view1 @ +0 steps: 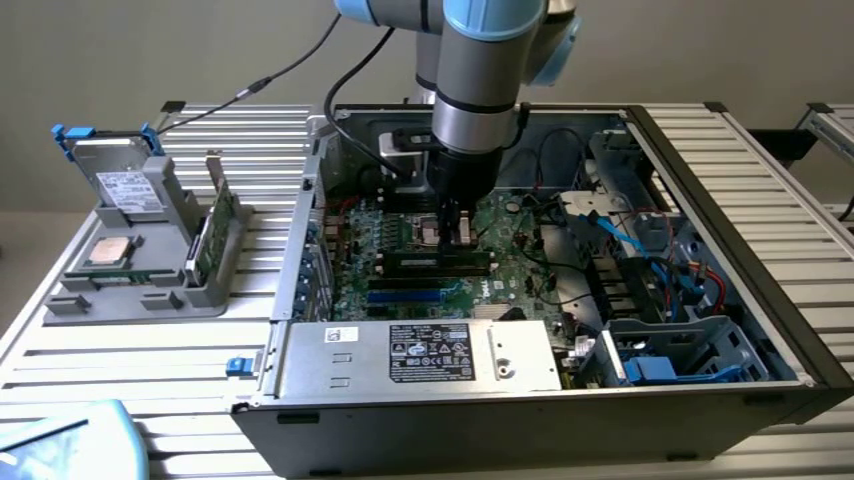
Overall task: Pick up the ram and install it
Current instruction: 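Insert the ram into the slot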
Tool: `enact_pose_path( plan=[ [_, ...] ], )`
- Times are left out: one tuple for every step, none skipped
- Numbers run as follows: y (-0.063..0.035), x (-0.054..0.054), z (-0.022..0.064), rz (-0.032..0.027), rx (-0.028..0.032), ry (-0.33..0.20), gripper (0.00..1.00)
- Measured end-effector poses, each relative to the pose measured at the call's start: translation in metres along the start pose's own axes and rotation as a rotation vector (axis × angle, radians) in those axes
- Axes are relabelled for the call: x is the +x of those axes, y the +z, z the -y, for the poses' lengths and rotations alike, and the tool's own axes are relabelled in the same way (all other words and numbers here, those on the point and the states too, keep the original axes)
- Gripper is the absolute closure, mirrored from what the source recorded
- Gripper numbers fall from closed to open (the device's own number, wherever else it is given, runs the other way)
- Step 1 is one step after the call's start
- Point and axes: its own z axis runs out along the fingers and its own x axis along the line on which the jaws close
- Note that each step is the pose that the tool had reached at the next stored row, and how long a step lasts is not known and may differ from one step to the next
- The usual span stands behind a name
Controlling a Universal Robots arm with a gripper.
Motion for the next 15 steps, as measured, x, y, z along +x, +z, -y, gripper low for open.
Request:
enact_pose_path(
  plan=[
    [0.0001,-0.0001,0.0,0.0001,0.0,0.0,0.86],
    [0.0001,-0.0003,0.0,0.0001,0.0,0.0,0.86],
    [0.0001,-0.0004,0.0,0.0001,0.0,0.0,0.86],
    [0.0,-0.0005,0.0,0.0,0.0,0.0,0.86],
    [0.0001,-0.0005,0.0001,0.0,-0.0001,0.0,0.86],
    [0.0001,-0.0006,0.0,0.0,-0.0001,0.001,0.86],
    [0.0002,-0.0006,0.0001,-0.0001,-0.0001,0.001,0.86],
    [0.0004,-0.0006,0.0001,-0.0001,-0.0001,0.001,0.86],
    [0.0005,-0.0006,0.0001,-0.0001,-0.0001,0.001,0.86],
    [0.0008,-0.0007,0.0001,0.0001,-0.0001,0.001,0.86],
    [0.0011,-0.0007,0.0001,0.0002,0.0,0.001,0.86],
    [0.0014,-0.0007,0.0002,0.0001,0.0,0.001,0.86],
    [0.0017,-0.0007,0.0002,0.0,0.0,0.001,0.86],
    [0.002,-0.0008,0.0002,0.0001,0.0,0.001,0.86],
    [0.0024,-0.0009,0.0003,0.0001,0.0,0.001,0.86]
  ],
)
